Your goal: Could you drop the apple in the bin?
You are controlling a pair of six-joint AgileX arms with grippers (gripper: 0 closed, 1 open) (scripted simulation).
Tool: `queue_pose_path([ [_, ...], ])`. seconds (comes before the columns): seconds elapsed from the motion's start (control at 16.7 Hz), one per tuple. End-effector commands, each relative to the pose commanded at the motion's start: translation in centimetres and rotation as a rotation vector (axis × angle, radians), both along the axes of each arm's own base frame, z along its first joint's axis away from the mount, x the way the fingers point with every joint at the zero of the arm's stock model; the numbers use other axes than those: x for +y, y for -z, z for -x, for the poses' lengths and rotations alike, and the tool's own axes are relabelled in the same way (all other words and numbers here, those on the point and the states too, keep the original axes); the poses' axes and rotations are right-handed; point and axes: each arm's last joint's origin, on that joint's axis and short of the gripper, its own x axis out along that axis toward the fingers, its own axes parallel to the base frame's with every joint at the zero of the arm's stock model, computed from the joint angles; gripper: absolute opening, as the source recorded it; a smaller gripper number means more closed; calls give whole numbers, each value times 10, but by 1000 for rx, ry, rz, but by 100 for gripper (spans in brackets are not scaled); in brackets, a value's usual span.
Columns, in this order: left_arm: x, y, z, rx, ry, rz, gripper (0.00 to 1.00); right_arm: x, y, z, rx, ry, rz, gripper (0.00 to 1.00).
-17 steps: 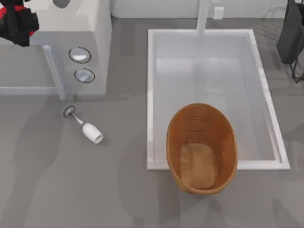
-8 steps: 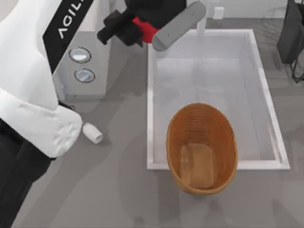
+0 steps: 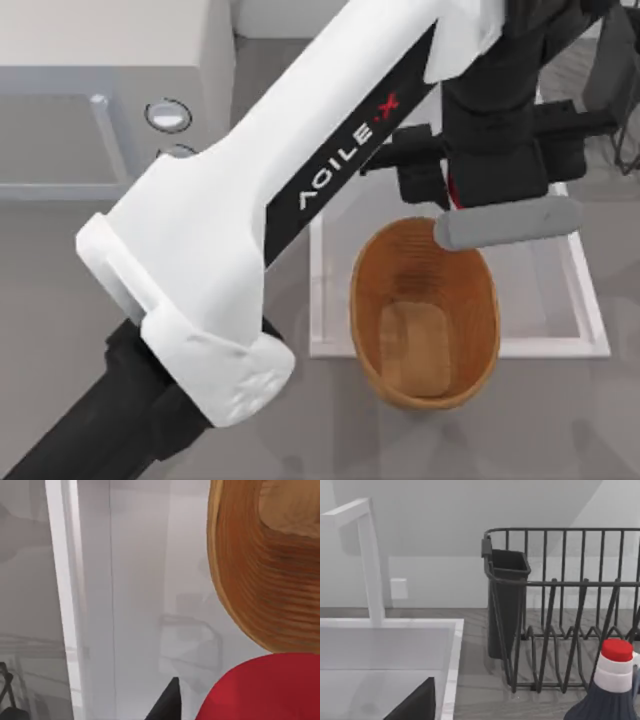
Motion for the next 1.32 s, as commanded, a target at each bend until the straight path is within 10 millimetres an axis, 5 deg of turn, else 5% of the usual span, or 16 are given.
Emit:
queue_pose_path([
  [0.42, -12, 8, 10, 16, 61, -14, 0, 0, 0, 0, 0, 0, 0, 100],
  [0.48, -28, 5, 2, -132, 68, 196, 0, 0, 0, 0, 0, 0, 0, 100],
  [0.9, -29, 14, -7, -105, 41, 155, 0, 0, 0, 0, 0, 0, 0, 100],
  [1.32, -25, 45, -6, -36, 43, 62, 0, 0, 0, 0, 0, 0, 0, 100],
])
